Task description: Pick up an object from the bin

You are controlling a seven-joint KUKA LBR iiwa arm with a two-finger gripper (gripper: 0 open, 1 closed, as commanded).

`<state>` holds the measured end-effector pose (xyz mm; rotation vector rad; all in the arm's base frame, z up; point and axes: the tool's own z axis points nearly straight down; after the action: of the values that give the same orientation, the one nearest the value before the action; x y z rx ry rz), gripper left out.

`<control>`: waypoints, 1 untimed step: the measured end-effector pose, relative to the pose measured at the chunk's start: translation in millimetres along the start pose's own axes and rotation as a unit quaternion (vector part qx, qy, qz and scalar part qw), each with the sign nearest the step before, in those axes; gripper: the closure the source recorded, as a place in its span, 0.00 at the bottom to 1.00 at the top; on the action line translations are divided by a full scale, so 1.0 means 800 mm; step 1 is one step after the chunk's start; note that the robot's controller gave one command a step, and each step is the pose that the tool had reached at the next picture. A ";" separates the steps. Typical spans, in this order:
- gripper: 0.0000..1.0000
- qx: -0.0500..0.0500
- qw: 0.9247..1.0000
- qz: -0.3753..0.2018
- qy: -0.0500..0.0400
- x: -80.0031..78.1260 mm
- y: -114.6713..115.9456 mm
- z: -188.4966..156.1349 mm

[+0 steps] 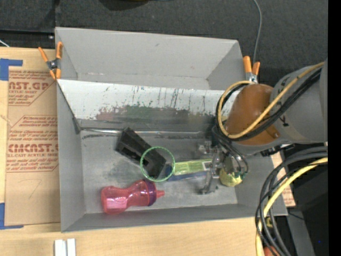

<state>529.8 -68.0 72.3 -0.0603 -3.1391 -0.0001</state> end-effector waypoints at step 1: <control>0.00 0.001 1.000 -0.018 -0.002 -0.006 0.002 0.000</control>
Offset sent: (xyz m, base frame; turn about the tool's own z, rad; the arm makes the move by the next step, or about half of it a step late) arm -0.0057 -0.0202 -0.0023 -0.0201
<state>534.9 -66.7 72.7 -0.0031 -3.1444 0.0028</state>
